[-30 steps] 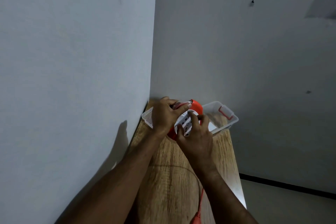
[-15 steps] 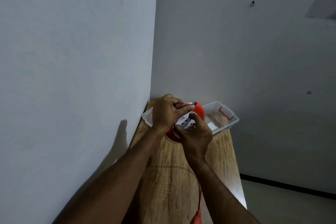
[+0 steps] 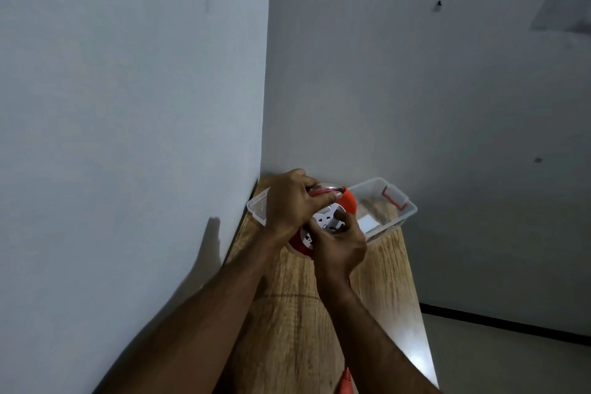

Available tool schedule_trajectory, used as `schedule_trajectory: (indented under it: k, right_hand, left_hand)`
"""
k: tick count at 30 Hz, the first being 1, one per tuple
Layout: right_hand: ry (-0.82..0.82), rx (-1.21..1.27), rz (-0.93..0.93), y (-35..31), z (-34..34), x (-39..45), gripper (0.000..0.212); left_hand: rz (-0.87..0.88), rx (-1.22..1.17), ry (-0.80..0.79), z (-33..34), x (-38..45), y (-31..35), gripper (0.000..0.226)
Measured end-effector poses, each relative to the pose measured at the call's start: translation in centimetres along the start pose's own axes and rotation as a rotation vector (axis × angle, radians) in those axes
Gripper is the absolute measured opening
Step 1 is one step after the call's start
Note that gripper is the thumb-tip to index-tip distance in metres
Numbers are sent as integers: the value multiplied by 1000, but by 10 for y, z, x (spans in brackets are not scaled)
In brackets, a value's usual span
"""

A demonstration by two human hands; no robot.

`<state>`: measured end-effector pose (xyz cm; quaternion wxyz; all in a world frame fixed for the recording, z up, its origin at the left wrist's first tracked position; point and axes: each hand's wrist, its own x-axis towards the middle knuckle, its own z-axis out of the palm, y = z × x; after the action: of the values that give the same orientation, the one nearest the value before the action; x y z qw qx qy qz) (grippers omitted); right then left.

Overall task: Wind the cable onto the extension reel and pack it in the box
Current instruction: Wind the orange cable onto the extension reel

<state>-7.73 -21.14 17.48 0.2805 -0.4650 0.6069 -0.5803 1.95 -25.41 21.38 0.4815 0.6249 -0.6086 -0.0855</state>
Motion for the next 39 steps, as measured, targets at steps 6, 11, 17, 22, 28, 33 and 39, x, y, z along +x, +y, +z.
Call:
schedule_trajectory:
  k: [6,11,17,22,28,33,39]
  right_hand:
    - [90,125,365,-2,12,11,52]
    - [135,718,911,-22,15,26,75]
    - [-112,1088,1141,-30,6,38,76]
    - [-197,885,1031,-44,-12,40,67]
    - [-57,85,123,-35,-33,16,34]
    - [-144,-541,-502,-10,-24,20,65]
    - [-207,-380,-466,-11,-23,35,60]
  left_hand:
    - [7,-8,83,5,-4,6,50]
    - [82,9,149,11,-10,11,49]
    - [137,28,200,14,-15,12,45]
    - [65,-14,183,10,-3,9,45]
    - [-26,-80,178,3,12,8,44]
    - [-42,-103,74,2,22,14,43]
    - [-1,-88,-19,1,25,14,47]
